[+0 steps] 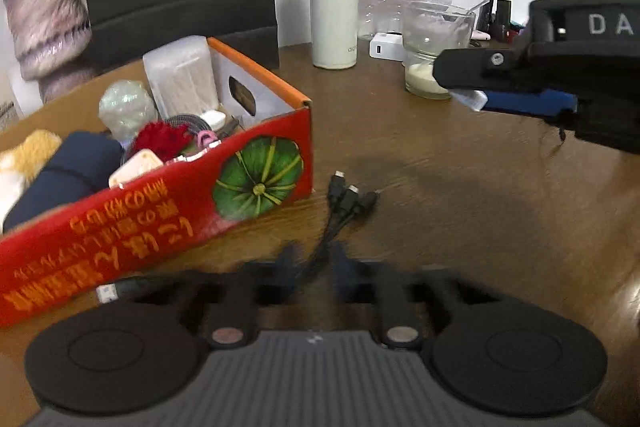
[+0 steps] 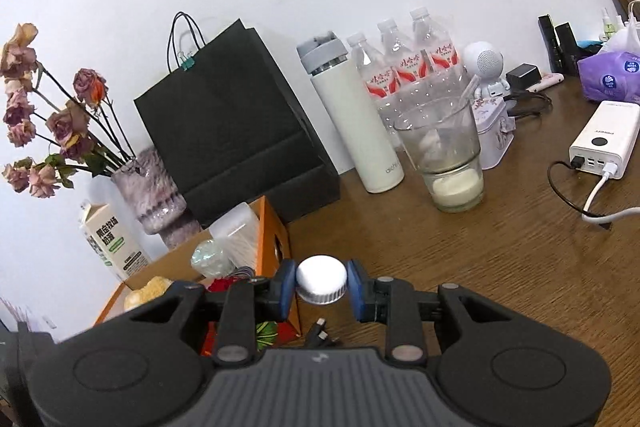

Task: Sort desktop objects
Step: 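Grasp the black USB cable with the left tool while the right tool grasps the white round case, then carry the cable and round case over the red box and open both tools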

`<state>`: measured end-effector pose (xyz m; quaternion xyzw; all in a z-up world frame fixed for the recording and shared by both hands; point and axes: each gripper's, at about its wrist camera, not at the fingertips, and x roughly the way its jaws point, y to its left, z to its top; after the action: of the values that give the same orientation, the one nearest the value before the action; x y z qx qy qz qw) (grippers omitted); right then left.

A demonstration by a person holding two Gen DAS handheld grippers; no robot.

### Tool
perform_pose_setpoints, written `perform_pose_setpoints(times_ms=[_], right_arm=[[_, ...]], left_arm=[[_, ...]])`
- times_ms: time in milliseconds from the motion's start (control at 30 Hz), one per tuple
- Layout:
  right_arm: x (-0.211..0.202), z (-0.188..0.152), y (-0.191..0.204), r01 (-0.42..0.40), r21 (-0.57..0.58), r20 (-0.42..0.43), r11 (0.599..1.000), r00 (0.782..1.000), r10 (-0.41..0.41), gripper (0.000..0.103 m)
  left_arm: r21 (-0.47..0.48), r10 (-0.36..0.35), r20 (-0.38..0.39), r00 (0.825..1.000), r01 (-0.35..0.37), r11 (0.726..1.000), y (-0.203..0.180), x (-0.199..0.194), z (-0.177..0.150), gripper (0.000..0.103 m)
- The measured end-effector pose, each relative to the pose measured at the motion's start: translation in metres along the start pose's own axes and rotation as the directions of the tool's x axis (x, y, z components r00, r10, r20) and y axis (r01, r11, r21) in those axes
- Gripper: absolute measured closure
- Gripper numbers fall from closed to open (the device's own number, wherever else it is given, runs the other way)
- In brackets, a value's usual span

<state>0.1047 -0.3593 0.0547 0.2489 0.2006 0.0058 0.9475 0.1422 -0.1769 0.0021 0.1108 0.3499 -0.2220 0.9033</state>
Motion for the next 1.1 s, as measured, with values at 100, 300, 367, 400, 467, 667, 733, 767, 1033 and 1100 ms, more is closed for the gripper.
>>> perform_pose_setpoints(times_ms=[100,300,367,400,467,667,733,767,1033,1100], right_arm=[[0.002,-0.001,0.005,-0.007,-0.016,-0.016,1.0,1.0,0.007,0.076],[0.002,-0.007,0.007,-0.042,-0.011,-0.031,0.999,0.999,0.042,0.076],[-0.001,-0.009,0.014,-0.048,-0.008,-0.055,0.999,0.997,0.048,0.076],[-0.002,-0.011,0.019,-0.055,-0.004,-0.066,0.998,0.996,0.055,0.076],[-0.004,-0.013,0.03,-0.087,-0.015,-0.086,0.996,0.993,0.086,0.076],[-0.021,0.009,0.064,-0.195,-0.032,-0.08,0.98,0.978,0.192,0.076],[-0.023,0.025,0.075,-0.224,-0.038,-0.061,0.974,0.973,0.221,0.076],[-0.021,0.035,0.082,-0.226,-0.047,-0.056,0.973,0.973,0.223,0.076],[0.087,0.073,0.125,-0.107,-0.146,-0.285,0.984,0.957,0.062,0.076],[0.107,0.067,0.133,-0.075,-0.213,-0.327,0.974,0.945,0.001,0.076]], left_arm=[[0.012,0.019,0.041,0.999,-0.02,1.0,-0.006,-0.006,-0.012,0.098],[-0.089,0.066,0.114,0.991,-0.056,0.994,-0.004,-0.051,-0.016,0.1],[-0.15,0.075,0.153,0.985,-0.052,0.987,0.009,-0.078,-0.01,0.1],[-0.174,0.073,0.176,0.982,-0.042,0.984,0.016,-0.09,-0.006,0.1],[-0.216,0.082,0.22,0.972,-0.034,0.976,0.03,-0.113,0.001,0.1],[-0.354,0.095,0.294,0.951,0.016,0.935,0.093,-0.162,0.04,0.1],[-0.404,0.092,0.298,0.95,0.039,0.914,0.115,-0.169,0.055,0.1],[-0.43,0.086,0.303,0.949,0.056,0.901,0.126,-0.169,0.063,0.1],[-0.646,0.082,0.207,0.975,0.074,0.76,0.205,-0.09,0.121,0.1],[-0.662,0.044,0.189,0.981,0.095,0.744,0.214,-0.067,0.124,0.1]])
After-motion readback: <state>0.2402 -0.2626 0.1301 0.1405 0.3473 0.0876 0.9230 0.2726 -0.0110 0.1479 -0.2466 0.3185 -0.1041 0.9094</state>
